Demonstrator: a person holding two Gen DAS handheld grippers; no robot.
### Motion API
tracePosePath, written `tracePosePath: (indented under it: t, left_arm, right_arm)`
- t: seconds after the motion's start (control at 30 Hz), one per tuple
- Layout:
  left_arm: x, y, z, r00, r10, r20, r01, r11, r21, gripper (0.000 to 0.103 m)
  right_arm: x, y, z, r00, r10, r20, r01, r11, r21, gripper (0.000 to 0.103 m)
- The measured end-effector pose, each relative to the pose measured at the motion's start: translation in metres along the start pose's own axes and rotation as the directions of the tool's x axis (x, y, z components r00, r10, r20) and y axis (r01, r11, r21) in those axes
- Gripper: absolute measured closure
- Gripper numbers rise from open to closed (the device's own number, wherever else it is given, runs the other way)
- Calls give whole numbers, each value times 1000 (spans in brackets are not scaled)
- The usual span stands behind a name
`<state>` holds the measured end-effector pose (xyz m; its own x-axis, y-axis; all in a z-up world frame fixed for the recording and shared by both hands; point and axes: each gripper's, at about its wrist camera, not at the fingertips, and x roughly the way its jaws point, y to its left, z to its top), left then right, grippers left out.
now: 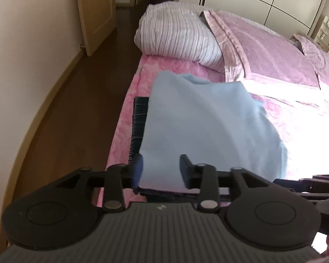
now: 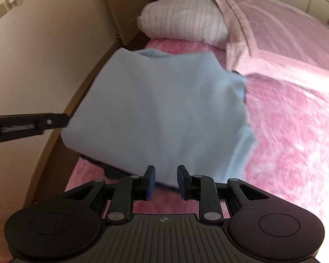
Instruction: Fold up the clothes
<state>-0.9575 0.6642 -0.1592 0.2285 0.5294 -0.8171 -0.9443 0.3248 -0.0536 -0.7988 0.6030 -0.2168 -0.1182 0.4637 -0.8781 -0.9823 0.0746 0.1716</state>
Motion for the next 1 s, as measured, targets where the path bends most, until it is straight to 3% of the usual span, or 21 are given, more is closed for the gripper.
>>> tracePosePath:
  t: [0.1, 0.17, 0.2, 0.47, 0.83, 1.0]
  left_arm:
    - [-29, -12, -8, 999, 33, 34, -33, 999, 11, 58]
    - [-50, -21, -16, 996, 50, 68, -51, 999, 14, 55]
    - [-60, -25, -20, 995, 58, 82, -59, 998, 14, 52]
    - [-136, -60, -61, 978, 126, 168, -128, 992, 6, 38]
    - [-199, -119, -154, 977, 145, 156, -148, 989, 7, 36]
    - [-220, -142, -200, 985, 123, 120, -126, 992, 22, 36]
  right_arm:
    - [-15, -6, -12, 1000, -3, 15, 3, 1000, 20, 73]
    - [-33, -4, -24, 999, -3, 49, 3, 1000, 10, 46]
    - [-42, -4, -30, 998, -1, 69, 0, 1000, 4, 43]
    - [-113, 2, -79, 984, 6, 175, 0, 999, -35, 41]
    - [-204, -30, -178, 970, -70, 231, 70, 998, 8, 41]
    - [-237, -50, -229, 969, -53, 240, 36, 996, 77, 41]
